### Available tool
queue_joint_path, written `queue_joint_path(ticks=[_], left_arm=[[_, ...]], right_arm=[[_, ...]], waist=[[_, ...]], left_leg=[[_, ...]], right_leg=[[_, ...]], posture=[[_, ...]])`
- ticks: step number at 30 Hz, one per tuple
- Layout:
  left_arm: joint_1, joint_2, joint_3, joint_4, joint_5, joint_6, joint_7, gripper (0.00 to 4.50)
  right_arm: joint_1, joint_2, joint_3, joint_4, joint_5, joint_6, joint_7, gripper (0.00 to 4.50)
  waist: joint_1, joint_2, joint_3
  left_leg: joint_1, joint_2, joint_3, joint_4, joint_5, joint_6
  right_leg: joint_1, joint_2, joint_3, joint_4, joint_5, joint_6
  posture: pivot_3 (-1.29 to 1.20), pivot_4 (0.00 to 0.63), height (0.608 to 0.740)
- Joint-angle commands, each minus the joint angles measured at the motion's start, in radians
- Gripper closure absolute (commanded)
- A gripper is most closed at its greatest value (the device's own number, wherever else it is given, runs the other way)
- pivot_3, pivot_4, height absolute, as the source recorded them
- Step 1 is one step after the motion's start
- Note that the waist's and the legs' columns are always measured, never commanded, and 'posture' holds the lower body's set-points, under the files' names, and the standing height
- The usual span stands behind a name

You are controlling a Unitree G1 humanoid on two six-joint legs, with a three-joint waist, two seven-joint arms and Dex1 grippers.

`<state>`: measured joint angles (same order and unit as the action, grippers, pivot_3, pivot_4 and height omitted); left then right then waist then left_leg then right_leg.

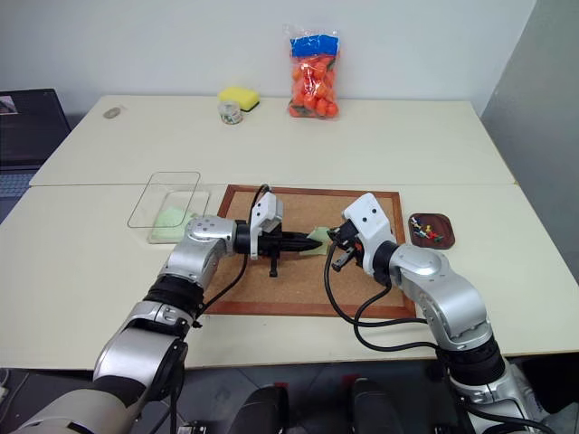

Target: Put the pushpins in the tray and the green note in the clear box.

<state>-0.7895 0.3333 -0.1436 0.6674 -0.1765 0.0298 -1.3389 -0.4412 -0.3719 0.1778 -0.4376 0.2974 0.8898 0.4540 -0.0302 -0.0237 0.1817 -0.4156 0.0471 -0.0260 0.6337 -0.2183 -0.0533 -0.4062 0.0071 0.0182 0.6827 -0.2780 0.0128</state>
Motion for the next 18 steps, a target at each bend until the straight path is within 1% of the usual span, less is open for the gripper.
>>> queue_joint_path(ticks=[1, 7, 8, 10, 14, 15, 16, 18], left_arm=[[0.014, 0.003, 0.014, -0.075, -0.023, 0.037, 0.017, 4.49], [0.024, 0.016, 0.051, -0.111, -0.045, 0.101, 0.068, 4.49], [0.023, 0.019, 0.057, -0.115, -0.048, 0.109, 0.075, 4.5], [0.022, 0.027, 0.071, -0.124, -0.053, 0.123, 0.092, 4.5], [0.022, 0.037, 0.095, -0.137, -0.06, 0.138, 0.132, 4.5], [0.023, 0.04, 0.098, -0.143, -0.06, 0.14, 0.138, 4.5], [0.025, 0.044, 0.103, -0.154, -0.064, 0.148, 0.146, 4.5], [0.026, 0.091, 0.123, -0.212, -0.049, 0.146, 0.188, 4.5]], right_arm=[[-0.015, -0.001, -0.024, -0.054, 0.02, 0.007, 0.001, 4.5], [-0.001, -0.04, -0.053, -0.111, 0.06, 0.048, 0.034, 4.5], [0.001, -0.049, -0.06, -0.119, 0.07, 0.055, 0.038, 4.32], [0.011, -0.098, -0.06, -0.156, 0.112, 0.072, 0.096, 4.0], [0.015, -0.141, -0.067, -0.202, 0.175, 0.098, 0.144, 2.95], [0.013, -0.148, -0.066, -0.208, 0.186, 0.102, 0.152, 2.79], [0.011, -0.154, -0.065, -0.214, 0.197, 0.109, 0.158, 2.51], [0.0, -0.159, -0.059, -0.219, 0.195, 0.106, 0.15, 2.08]], waist=[[0.0, 0.0, 0.0], [0.0, 0.0, 0.0], [0.0, 0.0, 0.0], [0.0, 0.0, 0.0], [0.0, 0.0, 0.0], [0.0, 0.0, 0.0], [0.0, 0.0, 0.0], [0.0, 0.0, 0.0]], left_leg=[[0.0, 0.0, 0.0, 0.0, 0.0, 0.0], [0.0, 0.0, 0.0, 0.0, 0.0, 0.0], [0.0, 0.0, 0.0, 0.0, 0.0, 0.0], [0.0, 0.0, 0.0, 0.0, 0.0, 0.0], [0.0, 0.0, 0.0, 0.0, 0.0, 0.0], [0.0, 0.0, 0.0, 0.0, 0.0, 0.0], [0.0, 0.0, 0.0, 0.0, 0.0, 0.0], [0.0, 0.0, 0.0, 0.001, 0.0, 0.0]], right_leg=[[0.0, 0.0, 0.0, 0.0, 0.0, 0.0], [0.0, 0.0, 0.0, 0.0, 0.0, 0.0], [0.0, 0.0, 0.0, 0.0, 0.0, 0.0], [0.0, 0.0, 0.0, 0.0, 0.0, 0.0], [0.0, 0.0, 0.0, 0.0, 0.0, 0.0], [0.0, 0.0, 0.0, 0.0, 0.0, 0.001], [0.0, 0.0, 0.0, 0.0, 0.0, 0.001], [0.0, 0.0, 0.0, 0.0, 0.0, 0.001]], posture=[[0.0, 0.15, 0.74], [0.0, 0.15, 0.74], [0.0, 0.15, 0.74], [0.0, 0.15, 0.74], [0.0, 0.15, 0.74], [0.0, 0.15, 0.74], [0.0, 0.15, 0.74], [0.0, 0.15, 0.74]])
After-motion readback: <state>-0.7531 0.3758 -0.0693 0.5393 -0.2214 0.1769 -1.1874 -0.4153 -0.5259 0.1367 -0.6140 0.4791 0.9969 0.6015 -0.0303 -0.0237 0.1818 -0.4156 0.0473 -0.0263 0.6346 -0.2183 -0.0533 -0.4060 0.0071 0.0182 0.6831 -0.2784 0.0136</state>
